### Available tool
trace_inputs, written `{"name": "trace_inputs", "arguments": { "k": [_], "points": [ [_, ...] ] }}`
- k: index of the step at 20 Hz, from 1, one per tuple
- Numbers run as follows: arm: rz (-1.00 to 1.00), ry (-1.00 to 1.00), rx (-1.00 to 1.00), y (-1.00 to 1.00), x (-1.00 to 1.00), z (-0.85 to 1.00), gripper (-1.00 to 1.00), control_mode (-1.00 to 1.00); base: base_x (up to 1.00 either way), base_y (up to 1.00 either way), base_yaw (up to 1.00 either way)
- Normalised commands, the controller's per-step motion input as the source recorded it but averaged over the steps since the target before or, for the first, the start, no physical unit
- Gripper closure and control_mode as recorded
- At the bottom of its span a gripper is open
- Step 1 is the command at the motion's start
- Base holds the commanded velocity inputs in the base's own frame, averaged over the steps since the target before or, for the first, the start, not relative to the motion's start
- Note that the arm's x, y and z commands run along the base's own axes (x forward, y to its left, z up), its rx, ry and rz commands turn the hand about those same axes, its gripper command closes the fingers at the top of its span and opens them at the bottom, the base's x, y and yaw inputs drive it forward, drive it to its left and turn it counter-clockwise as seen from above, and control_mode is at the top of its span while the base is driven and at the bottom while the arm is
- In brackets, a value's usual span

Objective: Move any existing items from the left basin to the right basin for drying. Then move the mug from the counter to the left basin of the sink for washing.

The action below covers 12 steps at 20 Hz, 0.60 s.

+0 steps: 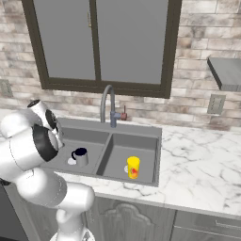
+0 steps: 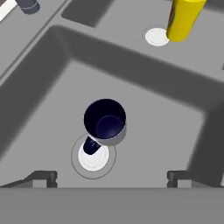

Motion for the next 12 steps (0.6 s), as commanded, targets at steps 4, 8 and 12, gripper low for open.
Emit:
{"name": "trace_inputs", "arguments": {
  "k": [4,8,12],
  "points": [
    [-0.07,0.0,-0.04,0.0,-0.23,0.4,-1.0,-1.0,0.0,0.0,0.0],
    [-0.07,0.0,-0.05,0.0,-0.24,0.42,-1.0,-1.0,0.0,0.0,0.0],
    [-0.07,0.0,-0.04,0.0,-0.28,0.44,-1.0,-1.0,0.0,0.0,0.0]
  ]
}}
